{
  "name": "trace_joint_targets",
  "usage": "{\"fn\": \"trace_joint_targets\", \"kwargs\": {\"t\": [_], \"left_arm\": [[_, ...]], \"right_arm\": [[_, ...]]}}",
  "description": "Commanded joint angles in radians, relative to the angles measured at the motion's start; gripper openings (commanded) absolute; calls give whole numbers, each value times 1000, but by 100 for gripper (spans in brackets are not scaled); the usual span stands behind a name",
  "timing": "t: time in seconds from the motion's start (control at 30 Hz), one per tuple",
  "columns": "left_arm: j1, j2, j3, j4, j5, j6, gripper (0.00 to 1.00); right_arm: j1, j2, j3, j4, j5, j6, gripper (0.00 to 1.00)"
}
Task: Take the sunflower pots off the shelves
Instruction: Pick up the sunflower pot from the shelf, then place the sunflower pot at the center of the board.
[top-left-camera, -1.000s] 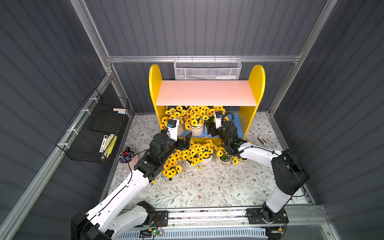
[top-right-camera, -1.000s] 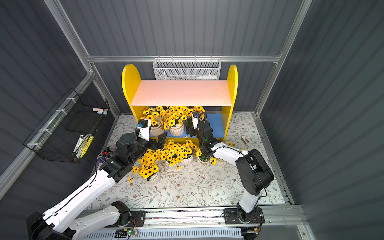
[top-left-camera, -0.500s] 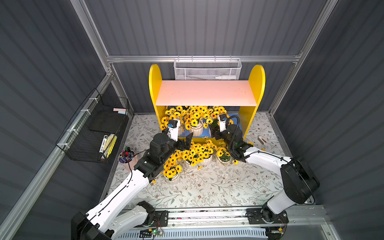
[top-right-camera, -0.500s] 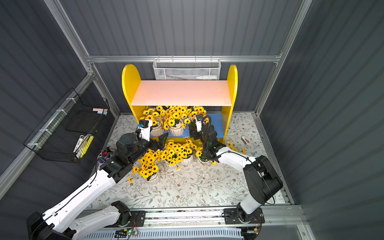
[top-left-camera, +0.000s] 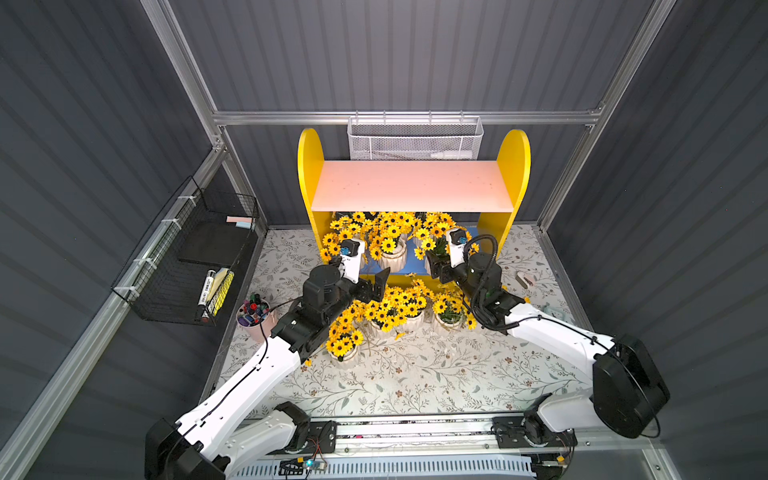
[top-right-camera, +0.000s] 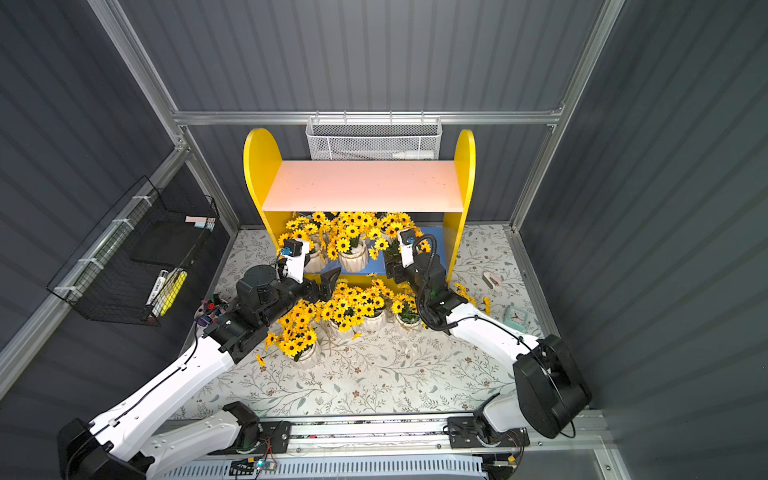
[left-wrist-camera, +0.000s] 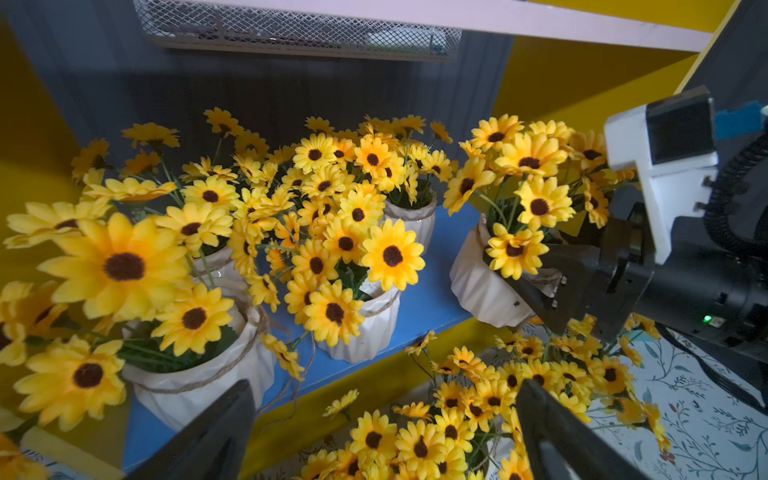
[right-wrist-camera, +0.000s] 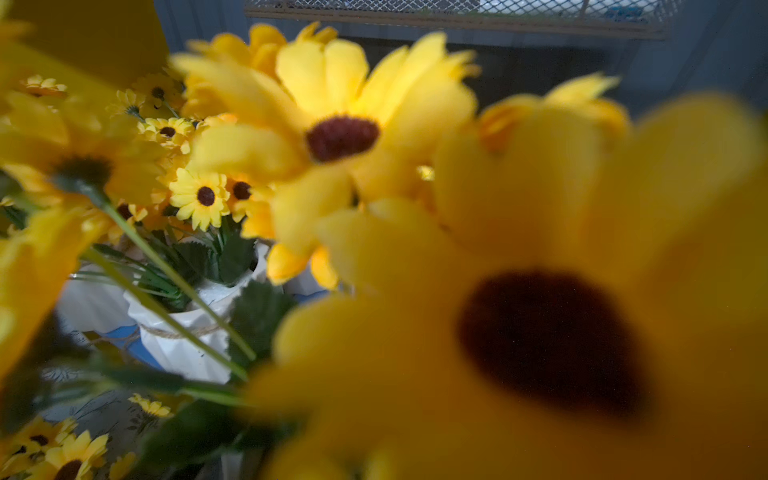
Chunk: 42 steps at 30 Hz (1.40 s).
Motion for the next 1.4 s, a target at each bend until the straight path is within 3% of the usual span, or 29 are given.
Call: {"fn": "trace_joint_targets", "kwargs": {"t": [0.0,0.4,0.57,0.7,1.07,1.2,1.37], "left_arm": [[-2,24,13,15,60,6,99],[-49,83,18,49,317,66,99],[-50,44,-3,62,313,93,99],[-49,9,-24,55,258,76,99],[-46,-64,-42,-26,-199,60,99],[-45,-64,-45,-39,-316,38,99],[-43,-61,-47,-39,-346,47,100]], "right_arm": [[9,-63,-5,12,-33,-5,0],[174,-278,-110,-68,70,-57,0],[217,-372,-150,-118,89,-47,0],[279,-426,-172,-157,125,-59,0],[544,-482,-275,-141,227,-29,0],[631,-414,-327,-48,220,34,0],[721,-195,-377,208,217,88,0]]}}
